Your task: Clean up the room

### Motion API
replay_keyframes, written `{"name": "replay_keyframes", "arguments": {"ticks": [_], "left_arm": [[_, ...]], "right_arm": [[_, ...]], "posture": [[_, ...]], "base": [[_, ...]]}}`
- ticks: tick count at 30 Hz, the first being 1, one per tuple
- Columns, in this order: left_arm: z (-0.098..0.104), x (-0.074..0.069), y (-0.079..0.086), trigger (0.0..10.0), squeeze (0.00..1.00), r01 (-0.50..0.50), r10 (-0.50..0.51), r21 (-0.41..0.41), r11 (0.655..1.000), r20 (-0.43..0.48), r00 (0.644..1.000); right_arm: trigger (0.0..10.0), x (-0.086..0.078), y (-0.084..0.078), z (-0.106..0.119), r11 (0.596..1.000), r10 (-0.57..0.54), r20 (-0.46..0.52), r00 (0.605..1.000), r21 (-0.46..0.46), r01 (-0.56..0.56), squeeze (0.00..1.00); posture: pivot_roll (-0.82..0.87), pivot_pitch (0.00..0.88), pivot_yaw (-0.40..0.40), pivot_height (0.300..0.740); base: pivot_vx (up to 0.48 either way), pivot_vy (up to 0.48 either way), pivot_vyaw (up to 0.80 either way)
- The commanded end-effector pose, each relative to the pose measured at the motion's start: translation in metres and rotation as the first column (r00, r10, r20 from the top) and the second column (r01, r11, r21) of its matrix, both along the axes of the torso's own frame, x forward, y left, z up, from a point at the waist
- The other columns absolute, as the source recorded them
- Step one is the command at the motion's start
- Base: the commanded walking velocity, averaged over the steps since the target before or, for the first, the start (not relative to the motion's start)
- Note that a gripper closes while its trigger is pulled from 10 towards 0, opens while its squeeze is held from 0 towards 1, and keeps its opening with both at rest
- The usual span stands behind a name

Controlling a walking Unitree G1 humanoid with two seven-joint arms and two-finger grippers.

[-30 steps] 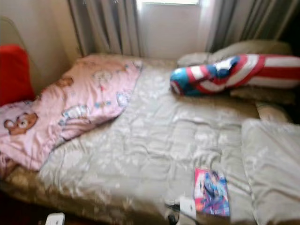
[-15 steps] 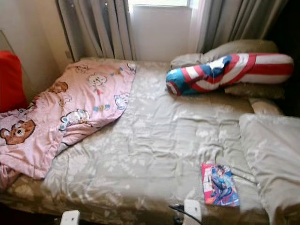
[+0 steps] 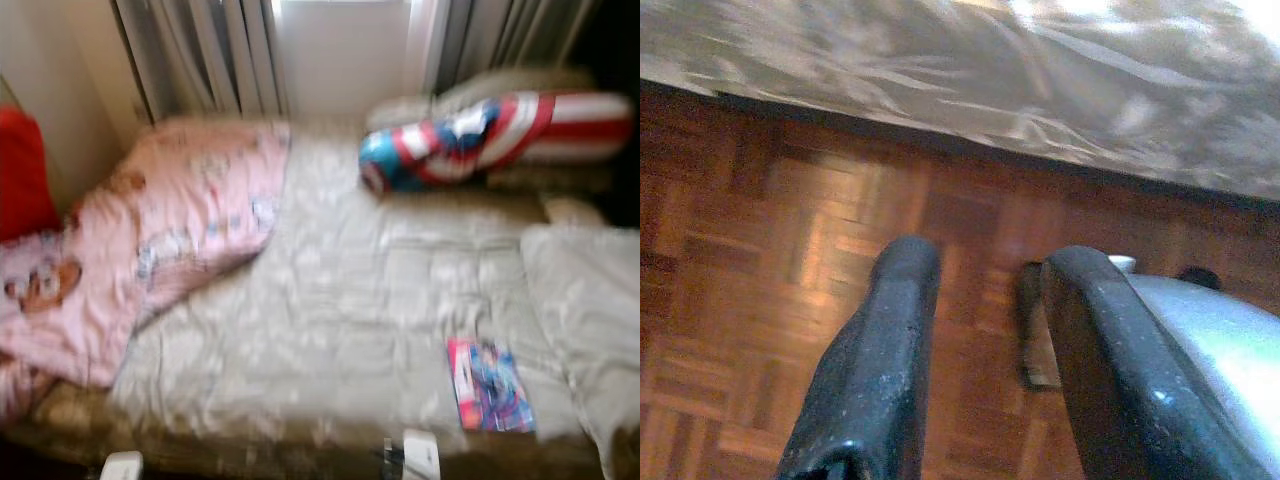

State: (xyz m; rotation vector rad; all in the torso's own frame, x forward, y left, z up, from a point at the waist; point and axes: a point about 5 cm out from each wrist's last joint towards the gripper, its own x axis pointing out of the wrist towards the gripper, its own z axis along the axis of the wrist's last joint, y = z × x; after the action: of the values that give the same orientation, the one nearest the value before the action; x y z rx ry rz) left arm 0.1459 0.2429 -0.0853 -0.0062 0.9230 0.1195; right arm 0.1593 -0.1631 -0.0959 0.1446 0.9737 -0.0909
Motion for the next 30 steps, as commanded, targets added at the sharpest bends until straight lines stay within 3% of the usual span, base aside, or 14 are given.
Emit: {"name": "replay_keyframes", "arguments": {"ticks": [1,8,18,27,30], "left_arm": [[-0.002,-0.010,0.006,10.0,0.00,-0.018,0.018,-0.003,1.000,-0.034,0.999],[-0.004,-0.006,-0.001,10.0,0.00,-0.013,0.013,-0.007,1.000,-0.047,0.999],[-0.009,0.007,-0.043,10.0,0.00,0.021,-0.022,-0.032,0.999,-0.046,0.999],[-0.011,0.003,-0.047,10.0,0.00,0.022,-0.024,-0.034,0.999,-0.046,0.999],[-0.010,-0.001,-0.037,10.0,0.00,0.012,-0.013,-0.031,0.999,-0.041,0.999]], "right_arm": [[10.0,0.003,0.009,0.001,1.000,0.010,0.009,1.000,0.020,-0.010,0.00],[10.0,0.003,0.009,0.001,1.000,0.009,0.011,1.000,0.022,-0.009,0.00],[10.0,0.003,0.009,0.001,1.000,0.010,0.008,1.000,0.023,-0.011,0.00],[10.0,0.003,0.008,0.001,1.000,0.010,0.008,1.000,0.021,-0.010,0.00],[10.0,0.003,0.008,0.001,1.000,0.010,0.009,1.000,0.021,-0.011,0.00]], "posture": [[0.00,0.000,0.003,0.740],[0.00,0.000,0.004,0.740],[0.00,0.000,0.004,0.740],[0.00,0.000,0.002,0.740],[0.00,0.000,0.002,0.740]], "base": [[0.000,0.319,0.00],[0.000,0.322,0.00],[0.000,0.321,0.00],[0.000,0.320,0.00],[0.000,0.317,0.00]]}}
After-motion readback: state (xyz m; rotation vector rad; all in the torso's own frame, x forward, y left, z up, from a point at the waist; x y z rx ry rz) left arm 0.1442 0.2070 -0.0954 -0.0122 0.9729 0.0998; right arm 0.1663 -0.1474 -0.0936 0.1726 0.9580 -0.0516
